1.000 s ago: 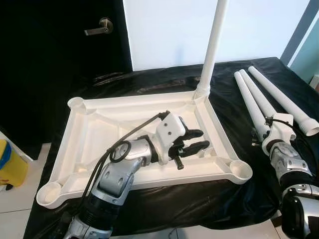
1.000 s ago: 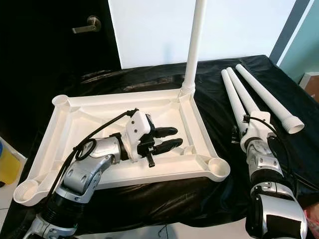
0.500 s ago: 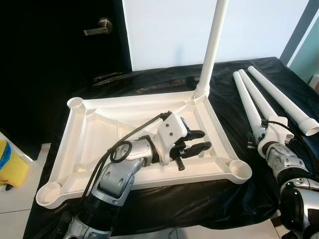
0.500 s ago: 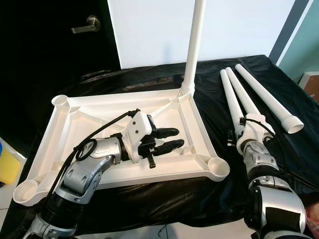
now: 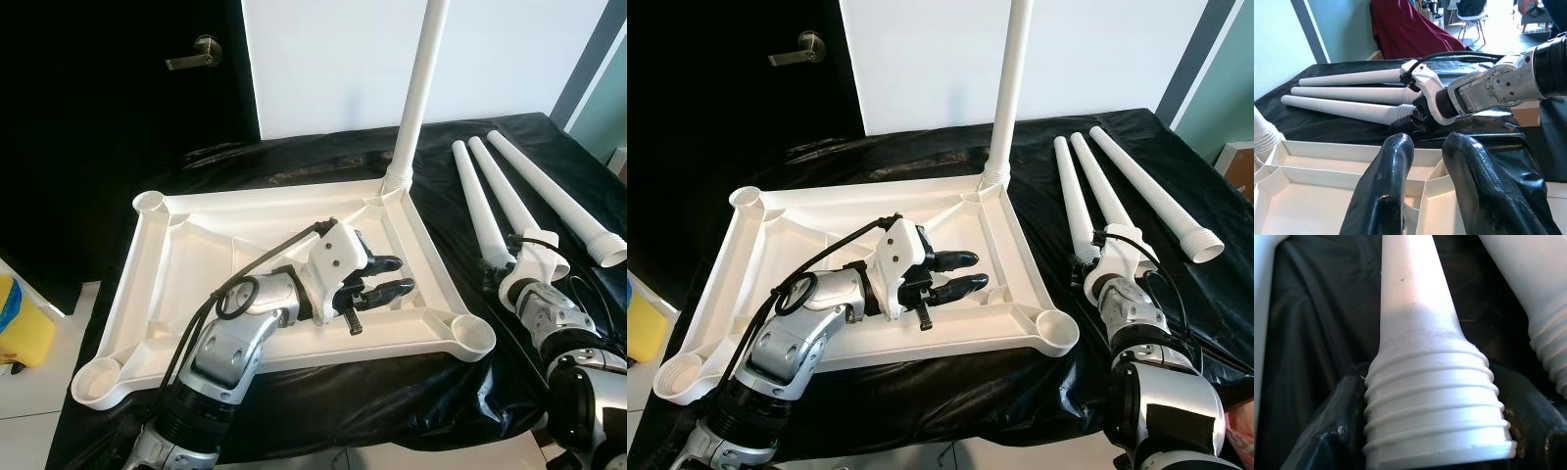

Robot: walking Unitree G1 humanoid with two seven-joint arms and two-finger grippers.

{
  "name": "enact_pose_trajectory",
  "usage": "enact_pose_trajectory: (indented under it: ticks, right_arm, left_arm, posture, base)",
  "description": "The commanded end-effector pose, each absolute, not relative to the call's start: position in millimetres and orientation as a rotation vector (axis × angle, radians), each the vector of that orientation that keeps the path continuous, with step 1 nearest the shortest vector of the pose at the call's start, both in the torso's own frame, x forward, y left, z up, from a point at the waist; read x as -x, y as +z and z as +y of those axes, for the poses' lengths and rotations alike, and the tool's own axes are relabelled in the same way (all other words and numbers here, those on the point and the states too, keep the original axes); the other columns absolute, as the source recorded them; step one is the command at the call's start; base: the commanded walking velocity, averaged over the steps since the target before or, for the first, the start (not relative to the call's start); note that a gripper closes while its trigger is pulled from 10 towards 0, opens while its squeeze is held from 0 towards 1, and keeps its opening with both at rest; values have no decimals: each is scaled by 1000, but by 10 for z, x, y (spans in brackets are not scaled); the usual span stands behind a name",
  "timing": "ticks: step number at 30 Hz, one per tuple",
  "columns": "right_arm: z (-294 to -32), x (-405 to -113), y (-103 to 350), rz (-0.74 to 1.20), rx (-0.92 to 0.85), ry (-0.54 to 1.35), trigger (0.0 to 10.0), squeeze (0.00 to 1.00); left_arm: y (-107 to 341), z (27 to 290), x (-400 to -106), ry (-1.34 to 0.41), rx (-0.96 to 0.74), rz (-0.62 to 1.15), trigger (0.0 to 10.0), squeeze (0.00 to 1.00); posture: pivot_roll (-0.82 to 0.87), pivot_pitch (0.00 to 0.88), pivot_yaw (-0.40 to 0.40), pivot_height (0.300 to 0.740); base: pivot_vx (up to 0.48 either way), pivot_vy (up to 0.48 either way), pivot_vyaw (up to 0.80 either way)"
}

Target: Building children table

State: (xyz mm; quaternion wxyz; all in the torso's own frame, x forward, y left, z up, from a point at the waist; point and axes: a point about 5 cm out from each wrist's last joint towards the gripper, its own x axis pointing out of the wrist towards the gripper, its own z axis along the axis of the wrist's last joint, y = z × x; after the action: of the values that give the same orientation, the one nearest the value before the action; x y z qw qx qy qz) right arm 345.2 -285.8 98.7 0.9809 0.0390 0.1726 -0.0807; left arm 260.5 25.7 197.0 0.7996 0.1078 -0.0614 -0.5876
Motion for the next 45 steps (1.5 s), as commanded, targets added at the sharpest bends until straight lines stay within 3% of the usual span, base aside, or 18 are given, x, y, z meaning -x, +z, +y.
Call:
enact_pose_trajectory:
  ticks: [1,6,8,13,14,20,28,33,35,42,43,45]
  right_arm:
    - [-2759,-3464,986,281,-106,-104,10000,0]
    - [-2759,-3464,986,281,-106,-104,10000,0]
    - [-2721,-3478,1075,172,-103,-89,10000,0]
    - [-2709,-3471,1124,110,-94,-95,10000,0]
    - [-2634,-3432,1234,-24,-61,-96,10000,0]
    - [-2540,-3388,1336,-127,-30,-84,10000,0]
    - [-2270,-3302,1815,-426,50,-36,10000,0]
    - [-2221,-3282,1950,-498,73,-26,10000,0]
    - [-2093,-3233,2296,-663,137,11,10000,0]
    - [-1982,-3144,2569,-789,174,39,10000,0]
    - [-1955,-3121,2626,-815,184,47,10000,0]
    - [-1934,-3094,2661,-831,192,51,10000,0]
  left_arm:
    - [1985,267,-2649,-1199,-236,-135,10000,0]
    - [1985,267,-2649,-1199,-236,-135,10000,0]
    - [1994,273,-2670,-1182,-236,-141,10000,0]
    - [2000,278,-2691,-1165,-233,-143,10000,0]
    - [2020,287,-2737,-1133,-221,-149,10000,0]
    - [2042,290,-2768,-1114,-204,-155,10000,0]
    - [2154,285,-2845,-1068,-147,-195,10000,0]
    - [2179,287,-2860,-1061,-131,-199,10000,0]
    - [2273,316,-2912,-1042,-63,-208,10000,0]
    - [2392,385,-2980,-1034,12,-224,10000,0]
    - [2422,411,-2995,-1043,42,-226,10000,486]
    - [2441,427,-3005,-1051,63,-227,10000,486]
  posture:
    - [-21,8,22,740]
    - [-21,8,22,740]
    - [-22,6,20,740]
    - [-23,6,19,740]
    - [-31,1,21,740]
    - [-35,0,25,740]
    - [-46,0,38,740]
    - [-46,0,39,740]
    - [-41,0,37,740]
    - [-38,0,35,740]
    - [-37,0,35,740]
    - [-37,0,35,740]
  base:
    - [0,0,0]
    - [0,0,0]
    - [0,0,0]
    - [0,0,0]
    - [0,0,0]
    - [0,0,0]
    - [0,0,0]
    - [0,0,0]
    - [0,0,0]
    - [0,0,0]
    - [0,0,0]
    - [0,0,0]
